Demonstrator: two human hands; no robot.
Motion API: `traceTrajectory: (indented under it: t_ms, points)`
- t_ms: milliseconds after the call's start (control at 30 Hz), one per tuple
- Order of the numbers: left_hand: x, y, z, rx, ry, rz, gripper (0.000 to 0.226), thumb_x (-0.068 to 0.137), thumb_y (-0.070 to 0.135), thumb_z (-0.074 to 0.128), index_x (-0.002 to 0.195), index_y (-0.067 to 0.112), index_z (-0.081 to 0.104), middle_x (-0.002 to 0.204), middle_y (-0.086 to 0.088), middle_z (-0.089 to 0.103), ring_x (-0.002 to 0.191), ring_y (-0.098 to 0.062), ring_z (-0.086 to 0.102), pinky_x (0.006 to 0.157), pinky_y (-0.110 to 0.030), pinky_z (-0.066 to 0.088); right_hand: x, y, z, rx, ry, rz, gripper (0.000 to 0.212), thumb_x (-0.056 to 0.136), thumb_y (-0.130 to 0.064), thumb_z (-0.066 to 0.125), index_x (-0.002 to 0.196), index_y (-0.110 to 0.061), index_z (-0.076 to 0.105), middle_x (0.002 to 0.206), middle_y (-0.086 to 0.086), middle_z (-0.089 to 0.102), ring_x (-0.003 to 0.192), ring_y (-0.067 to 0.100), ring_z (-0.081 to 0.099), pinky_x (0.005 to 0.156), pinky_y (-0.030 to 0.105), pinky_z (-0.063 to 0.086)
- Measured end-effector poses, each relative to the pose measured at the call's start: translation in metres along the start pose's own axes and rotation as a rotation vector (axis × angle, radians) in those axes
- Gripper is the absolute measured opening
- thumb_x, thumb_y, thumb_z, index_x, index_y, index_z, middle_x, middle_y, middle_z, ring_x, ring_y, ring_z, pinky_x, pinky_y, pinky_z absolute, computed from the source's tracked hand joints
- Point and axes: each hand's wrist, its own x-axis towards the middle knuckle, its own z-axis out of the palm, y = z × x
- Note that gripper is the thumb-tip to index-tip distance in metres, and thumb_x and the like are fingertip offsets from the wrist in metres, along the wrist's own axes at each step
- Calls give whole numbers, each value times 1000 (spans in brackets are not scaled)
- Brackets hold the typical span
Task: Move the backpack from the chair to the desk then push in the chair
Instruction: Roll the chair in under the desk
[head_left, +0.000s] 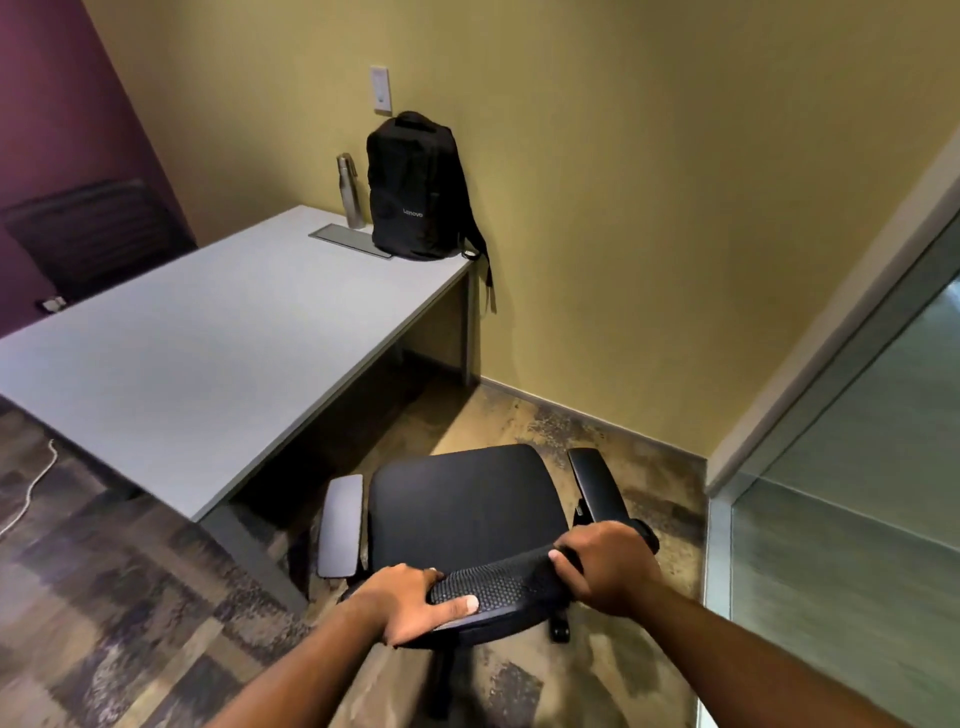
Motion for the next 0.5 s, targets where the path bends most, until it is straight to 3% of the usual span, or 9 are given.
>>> traceTrajectory:
  t_ms: [133,333,500]
  points:
    - [39,20,-18,-45,-7,-17,93,78,98,27,129,28,62,128,-6,70,118,-29,64,94,-40,48,46,48,-2,-11,-23,-70,61,97,-67,29,109,-30,76,103,-9,78,93,18,71,83,38,54]
    - [98,52,-38,-132,44,-131,106,66,108,22,123,30,67,116,1,75,107,-23,68,89,-39,54,116,117,-7,5,-45,-184,57,96,-65,34,105,-29,77,98,-9,78,89,17,70,80,37,55]
    - [144,72,-54,-185,120,-251,103,64,108,24,126,36,65,113,3,76,107,-24,69,91,-39,55,173,165,-9,18,-69,-294,59,98,-64,33,111,-29,77,105,-9,77,96,17,70,83,38,54]
